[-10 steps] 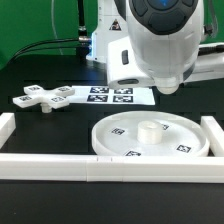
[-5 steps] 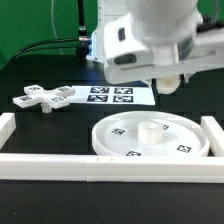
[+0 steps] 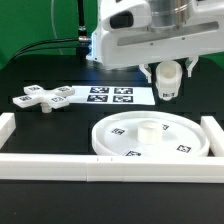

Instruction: Assemble round table

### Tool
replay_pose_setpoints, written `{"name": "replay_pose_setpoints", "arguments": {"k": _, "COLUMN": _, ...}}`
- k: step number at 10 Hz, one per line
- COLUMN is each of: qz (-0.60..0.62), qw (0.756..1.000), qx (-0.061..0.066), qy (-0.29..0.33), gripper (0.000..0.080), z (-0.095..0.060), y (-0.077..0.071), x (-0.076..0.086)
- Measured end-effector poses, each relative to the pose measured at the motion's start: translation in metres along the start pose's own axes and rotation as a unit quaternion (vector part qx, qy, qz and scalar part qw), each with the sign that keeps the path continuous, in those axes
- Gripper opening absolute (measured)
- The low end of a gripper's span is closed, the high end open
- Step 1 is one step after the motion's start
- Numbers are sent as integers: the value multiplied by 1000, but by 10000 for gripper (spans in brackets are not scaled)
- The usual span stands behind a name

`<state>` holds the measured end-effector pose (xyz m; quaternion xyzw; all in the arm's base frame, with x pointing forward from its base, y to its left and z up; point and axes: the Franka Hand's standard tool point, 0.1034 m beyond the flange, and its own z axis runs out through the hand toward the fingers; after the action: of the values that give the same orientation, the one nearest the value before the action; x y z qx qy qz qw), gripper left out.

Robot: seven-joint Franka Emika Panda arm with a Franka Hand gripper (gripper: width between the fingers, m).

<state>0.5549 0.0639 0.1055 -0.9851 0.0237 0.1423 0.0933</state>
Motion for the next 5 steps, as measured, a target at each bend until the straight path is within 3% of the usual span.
{"name": "replay_pose_setpoints", "arguments": {"k": 1, "qz": 1, "qw": 1000, "qx": -4, "qy": 27, "gripper": 409, "z": 1, "y": 3, "x": -1}}
{"name": "replay_pose_setpoints", "arguments": {"k": 4, "qz": -4, "qw": 993, "qx": -13, "qy": 119, "gripper": 409, "z": -19, "y": 18, "x": 9}}
{"name": "replay_pose_setpoints", "arguments": {"k": 5, "qz": -6, "qw": 987, "qx": -18, "qy": 157, "gripper": 409, "z": -17, "y": 18, "x": 11}}
